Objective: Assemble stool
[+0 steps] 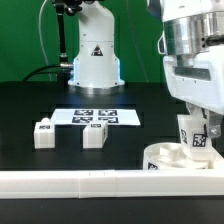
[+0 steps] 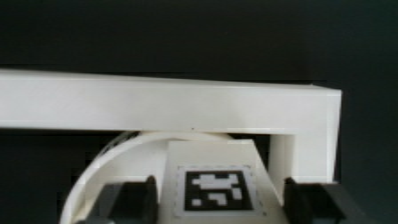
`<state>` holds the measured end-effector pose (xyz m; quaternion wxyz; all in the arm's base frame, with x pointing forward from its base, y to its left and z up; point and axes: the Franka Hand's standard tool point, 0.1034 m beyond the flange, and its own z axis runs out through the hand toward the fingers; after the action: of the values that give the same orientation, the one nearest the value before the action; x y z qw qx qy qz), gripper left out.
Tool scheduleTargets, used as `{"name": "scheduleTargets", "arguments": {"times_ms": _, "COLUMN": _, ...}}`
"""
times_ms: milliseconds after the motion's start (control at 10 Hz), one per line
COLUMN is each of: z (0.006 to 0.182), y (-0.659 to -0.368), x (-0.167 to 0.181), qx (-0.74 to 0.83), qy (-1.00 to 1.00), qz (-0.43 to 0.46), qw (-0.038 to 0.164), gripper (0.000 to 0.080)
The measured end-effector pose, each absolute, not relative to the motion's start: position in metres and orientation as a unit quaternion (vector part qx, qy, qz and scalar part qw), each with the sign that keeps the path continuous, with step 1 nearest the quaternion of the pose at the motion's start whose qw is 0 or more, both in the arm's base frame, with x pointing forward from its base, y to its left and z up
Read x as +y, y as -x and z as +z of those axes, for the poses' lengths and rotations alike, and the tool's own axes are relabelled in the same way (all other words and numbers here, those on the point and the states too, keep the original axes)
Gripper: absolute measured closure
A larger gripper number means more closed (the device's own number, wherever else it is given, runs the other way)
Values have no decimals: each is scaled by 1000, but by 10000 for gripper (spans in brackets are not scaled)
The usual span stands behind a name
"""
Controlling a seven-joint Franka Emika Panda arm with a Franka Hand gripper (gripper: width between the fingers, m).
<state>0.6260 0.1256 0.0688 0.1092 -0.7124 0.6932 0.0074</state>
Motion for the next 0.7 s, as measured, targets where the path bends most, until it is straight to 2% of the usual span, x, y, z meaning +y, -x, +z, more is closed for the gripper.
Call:
{"name": "scheduleTargets", "arguments": {"times_ms": 200, "z": 69, "y": -626, "x": 126, "qx": 710, "qy": 695, "qz": 11, "qw": 113, "gripper": 459}}
{"name": "scheduleTargets", "arguments": {"times_ms": 300, "z": 69, "y": -626, "x": 127, "qx": 709, "qy": 695, "qz": 12, "qw": 113, "gripper": 412}}
{"name": "scheduleTargets", "arguments": {"times_ms": 400, "z": 69, "y": -626, "x": 127, "qx": 705, "qy": 700, "qz": 12, "qw": 113, "gripper": 412}}
{"name": "scheduleTargets", "arguments": {"times_ms": 500, "z": 73, "y": -626, "x": 130, "qx": 697, "qy": 707, "qz": 11, "qw": 115, "gripper": 218}}
{"name": "scheduleTargets", "arguments": {"times_ms": 600, "z": 79, "y": -627, "x": 133, "qx": 694, "qy": 710, "qz": 9, "qw": 119, "gripper": 171}}
{"name": "scheduleTargets", "arguments": {"times_ms": 700, "z": 87, "y": -629, "x": 134, "qx": 681, "qy": 722, "qz": 4, "qw": 125, "gripper": 171}}
